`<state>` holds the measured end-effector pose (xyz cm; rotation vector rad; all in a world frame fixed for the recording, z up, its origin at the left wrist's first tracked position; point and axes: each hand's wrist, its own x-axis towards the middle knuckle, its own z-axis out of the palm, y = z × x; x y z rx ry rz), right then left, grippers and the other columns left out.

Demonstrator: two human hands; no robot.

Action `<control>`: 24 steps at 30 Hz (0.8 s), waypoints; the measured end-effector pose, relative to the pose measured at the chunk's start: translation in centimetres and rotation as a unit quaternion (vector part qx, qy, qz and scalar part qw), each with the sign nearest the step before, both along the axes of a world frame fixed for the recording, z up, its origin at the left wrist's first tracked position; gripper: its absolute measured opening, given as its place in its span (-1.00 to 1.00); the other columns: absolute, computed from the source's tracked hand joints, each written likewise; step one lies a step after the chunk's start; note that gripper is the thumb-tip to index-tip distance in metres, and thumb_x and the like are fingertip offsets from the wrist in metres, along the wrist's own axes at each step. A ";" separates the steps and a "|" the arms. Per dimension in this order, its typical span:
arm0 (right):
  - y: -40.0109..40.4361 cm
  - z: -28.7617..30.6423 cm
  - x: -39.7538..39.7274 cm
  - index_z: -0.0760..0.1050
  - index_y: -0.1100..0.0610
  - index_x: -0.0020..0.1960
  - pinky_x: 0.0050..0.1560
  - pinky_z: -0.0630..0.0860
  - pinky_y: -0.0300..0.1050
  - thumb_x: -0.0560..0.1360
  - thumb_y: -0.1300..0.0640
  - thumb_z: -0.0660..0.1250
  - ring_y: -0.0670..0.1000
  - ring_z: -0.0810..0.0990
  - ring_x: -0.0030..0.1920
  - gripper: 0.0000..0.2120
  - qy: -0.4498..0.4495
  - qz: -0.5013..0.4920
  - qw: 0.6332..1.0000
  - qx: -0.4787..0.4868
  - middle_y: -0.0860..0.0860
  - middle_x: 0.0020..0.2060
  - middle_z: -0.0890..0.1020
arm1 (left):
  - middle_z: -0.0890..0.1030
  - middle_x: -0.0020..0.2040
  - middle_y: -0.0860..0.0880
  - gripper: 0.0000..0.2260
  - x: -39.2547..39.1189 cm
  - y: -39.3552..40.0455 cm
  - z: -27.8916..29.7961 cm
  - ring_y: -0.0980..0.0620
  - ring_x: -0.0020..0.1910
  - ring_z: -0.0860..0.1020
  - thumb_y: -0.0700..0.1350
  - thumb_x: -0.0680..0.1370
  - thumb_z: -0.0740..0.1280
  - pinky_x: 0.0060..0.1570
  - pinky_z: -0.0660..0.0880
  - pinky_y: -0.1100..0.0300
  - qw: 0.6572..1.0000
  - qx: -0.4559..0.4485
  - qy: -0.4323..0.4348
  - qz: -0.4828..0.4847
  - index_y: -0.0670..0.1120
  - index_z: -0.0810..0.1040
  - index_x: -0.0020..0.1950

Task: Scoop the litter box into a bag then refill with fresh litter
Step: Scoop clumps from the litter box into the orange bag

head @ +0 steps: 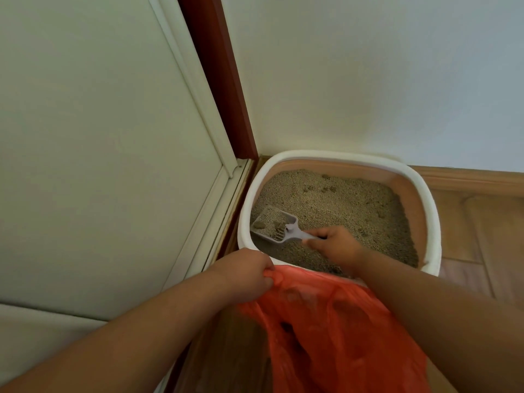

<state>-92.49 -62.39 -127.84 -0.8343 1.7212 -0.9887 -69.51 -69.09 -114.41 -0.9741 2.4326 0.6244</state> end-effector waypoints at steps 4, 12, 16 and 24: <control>1.3 0.6 -1.3 0.67 0.04 0.20 -0.39 0.36 -0.18 0.55 0.12 0.46 -0.07 0.38 -0.43 -0.77 -0.033 -0.022 0.999 -0.011 -0.03 -0.42 0.49 | 0.69 0.17 0.00 -0.68 0.0 0.0 0.0 0.00 0.10 0.63 0.06 0.60 0.28 0.16 0.59 0.01 1.000 0.002 -0.002 -0.003 0.05 0.65 0.31; 4.2 5.2 -5.3 0.65 0.06 0.26 -0.32 0.41 -0.13 0.54 0.06 0.46 -0.01 0.41 -0.35 -0.71 0.020 -0.063 0.996 -0.060 -0.05 -0.38 0.57 | 0.62 -0.06 0.02 -0.79 -2.4 0.7 -0.1 0.02 -0.06 0.61 0.02 0.64 0.28 0.03 0.62 0.02 1.000 -0.012 0.029 -0.004 -0.03 0.64 0.14; 6.2 7.5 -6.9 0.67 -0.03 0.19 -0.29 0.45 -0.09 0.53 0.00 0.47 0.02 0.46 -0.34 -0.76 0.080 -0.061 0.994 -0.052 0.08 -0.32 0.62 | 0.64 0.00 0.01 -0.79 -3.6 1.2 -0.2 0.02 -0.02 0.60 0.02 0.61 0.28 0.03 0.60 0.02 0.999 -0.023 0.034 -0.016 -0.02 0.62 0.14; 9.9 10.2 -8.4 0.70 -0.02 0.15 -0.34 0.47 -0.23 0.52 0.03 0.49 -0.17 0.50 -0.40 -0.78 0.134 -0.060 0.988 -0.044 -0.05 -0.32 0.67 | 0.51 -0.17 0.12 -0.78 -5.8 1.5 -0.4 0.13 -0.17 0.52 -0.01 0.61 0.32 -0.24 0.41 0.18 0.997 -0.048 0.056 -0.029 0.16 0.35 -0.19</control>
